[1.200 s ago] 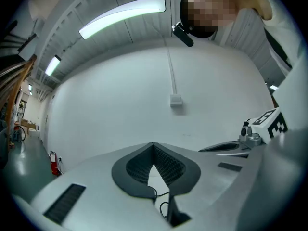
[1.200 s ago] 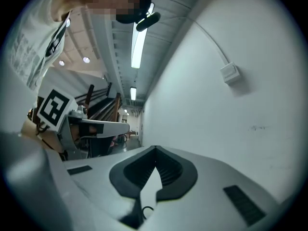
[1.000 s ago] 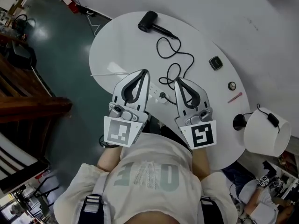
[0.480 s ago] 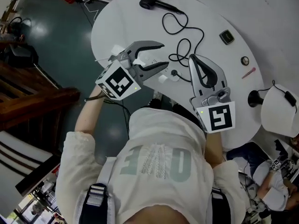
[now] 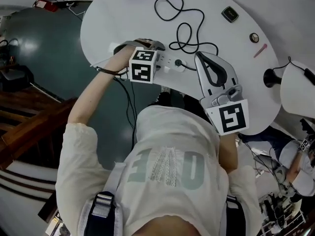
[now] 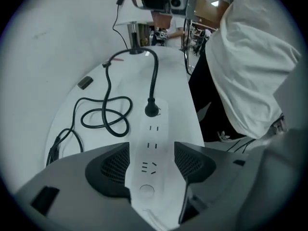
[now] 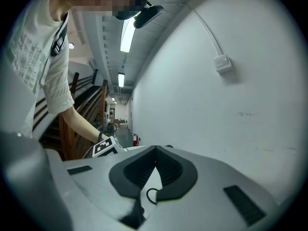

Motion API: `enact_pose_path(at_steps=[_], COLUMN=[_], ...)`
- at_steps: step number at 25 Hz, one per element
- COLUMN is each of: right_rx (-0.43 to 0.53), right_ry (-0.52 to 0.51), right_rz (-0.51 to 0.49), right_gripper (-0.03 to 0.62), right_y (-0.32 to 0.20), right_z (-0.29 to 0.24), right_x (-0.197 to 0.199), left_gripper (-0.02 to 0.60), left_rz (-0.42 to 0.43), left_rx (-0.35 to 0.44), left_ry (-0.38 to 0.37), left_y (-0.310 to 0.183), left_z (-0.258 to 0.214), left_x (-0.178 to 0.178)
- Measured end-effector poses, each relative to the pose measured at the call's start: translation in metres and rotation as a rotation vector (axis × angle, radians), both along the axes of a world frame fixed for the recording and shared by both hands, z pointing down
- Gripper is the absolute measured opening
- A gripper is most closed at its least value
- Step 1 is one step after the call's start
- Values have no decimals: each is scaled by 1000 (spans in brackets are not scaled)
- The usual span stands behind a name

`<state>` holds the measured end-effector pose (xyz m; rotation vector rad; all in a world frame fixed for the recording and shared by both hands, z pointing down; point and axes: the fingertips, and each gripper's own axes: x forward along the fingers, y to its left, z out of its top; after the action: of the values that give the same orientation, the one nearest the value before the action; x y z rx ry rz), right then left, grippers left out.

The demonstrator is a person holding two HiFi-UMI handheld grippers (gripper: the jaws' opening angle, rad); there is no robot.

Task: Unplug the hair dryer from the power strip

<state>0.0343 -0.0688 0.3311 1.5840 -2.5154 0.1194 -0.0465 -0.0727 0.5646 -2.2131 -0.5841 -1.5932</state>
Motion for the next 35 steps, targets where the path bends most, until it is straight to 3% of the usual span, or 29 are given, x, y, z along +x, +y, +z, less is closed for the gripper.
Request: enact_pose_path(at_steps=[7, 12, 16, 17, 18, 20, 23, 28, 35], right_rx=[-40, -63, -28, -25, -27, -51, -153, -290, -281], right_ry=[5, -2, -43, -66, -90, -106, -47, -71, -10], right_rz=[35, 29, 22, 10, -1, -11, -36, -28, -48], right_gripper=[3, 3, 3, 76, 128, 129, 129, 129, 161], right_y=[3, 4, 7, 14, 24, 47, 67, 54, 14], right_z=[13, 24, 20, 23, 29, 56, 113, 172, 194], right_x=[0, -2, -6, -9, -13, -19, -22, -24, -31], left_gripper=[256, 256, 256, 256, 256, 256, 256, 256, 256], left_rz=[85, 112, 105, 99, 93, 81, 62, 54, 61], left_rx=[59, 38, 13, 7, 2, -7, -20, -34, -40], left_ry=[-103, -115, -102, -102, -105, -110, -104, -111, -140], left_y=[-6, -5, -4, -4, -3, -3, -5, -6, -4], left_z=[27, 30, 30, 30, 30, 30, 30, 30, 31], left_x=[-7, -5, -3, -3, -3, -4, -2, -3, 0])
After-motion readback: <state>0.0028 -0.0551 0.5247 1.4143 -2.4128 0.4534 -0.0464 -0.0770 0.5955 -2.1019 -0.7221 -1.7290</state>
